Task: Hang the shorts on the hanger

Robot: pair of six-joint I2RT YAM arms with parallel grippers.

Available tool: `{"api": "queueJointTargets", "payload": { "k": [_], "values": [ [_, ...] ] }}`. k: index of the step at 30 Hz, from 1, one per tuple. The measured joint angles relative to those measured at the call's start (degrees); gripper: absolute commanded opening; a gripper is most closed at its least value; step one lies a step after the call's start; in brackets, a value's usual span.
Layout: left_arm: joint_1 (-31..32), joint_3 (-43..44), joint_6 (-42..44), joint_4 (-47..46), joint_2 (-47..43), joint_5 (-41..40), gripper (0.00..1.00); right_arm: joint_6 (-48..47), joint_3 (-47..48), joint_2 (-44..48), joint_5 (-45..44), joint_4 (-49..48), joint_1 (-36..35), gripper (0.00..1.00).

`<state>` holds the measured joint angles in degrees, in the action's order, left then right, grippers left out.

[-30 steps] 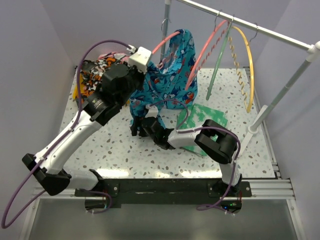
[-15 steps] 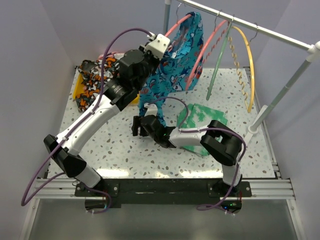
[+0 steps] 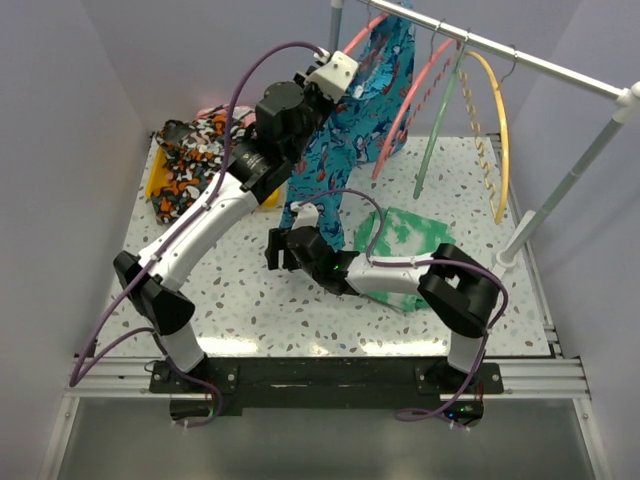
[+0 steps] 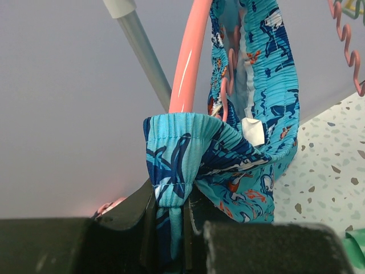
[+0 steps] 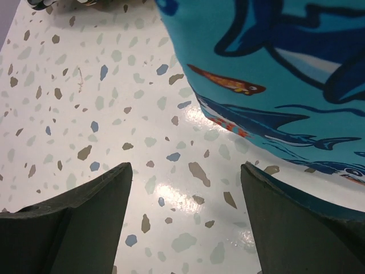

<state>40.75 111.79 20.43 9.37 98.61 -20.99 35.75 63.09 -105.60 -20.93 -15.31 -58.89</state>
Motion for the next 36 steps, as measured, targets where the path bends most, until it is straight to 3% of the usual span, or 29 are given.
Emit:
{"api": "queueJointTargets", "payload": {
  "k": [15,23,28,36],
  "values": [
    [-1.4,6.6,-0.8,1.0,7.6,2.2,0.03,-1.3,-1.2,2.6,-0.4,2.2,-2.0,0.81],
    [-1.6,6.1,-2.0,0.0,7.0,2.2,0.78,-2.3,-1.4,4.8,-1.2,4.8,-3.8,0.82],
    [-2.1,3.6,-2.8,-1.4,3.3,1.7,1.0,-2.8,-1.4,7.3,-2.4,5.9,-4.9,0.84],
    [-2.1,-3.1,-7.1,-0.8,-8.1,0.8,1.0,-3.7,-1.4,12.3,-5.1,8.9,-7.8,0.9]
  ]
}}
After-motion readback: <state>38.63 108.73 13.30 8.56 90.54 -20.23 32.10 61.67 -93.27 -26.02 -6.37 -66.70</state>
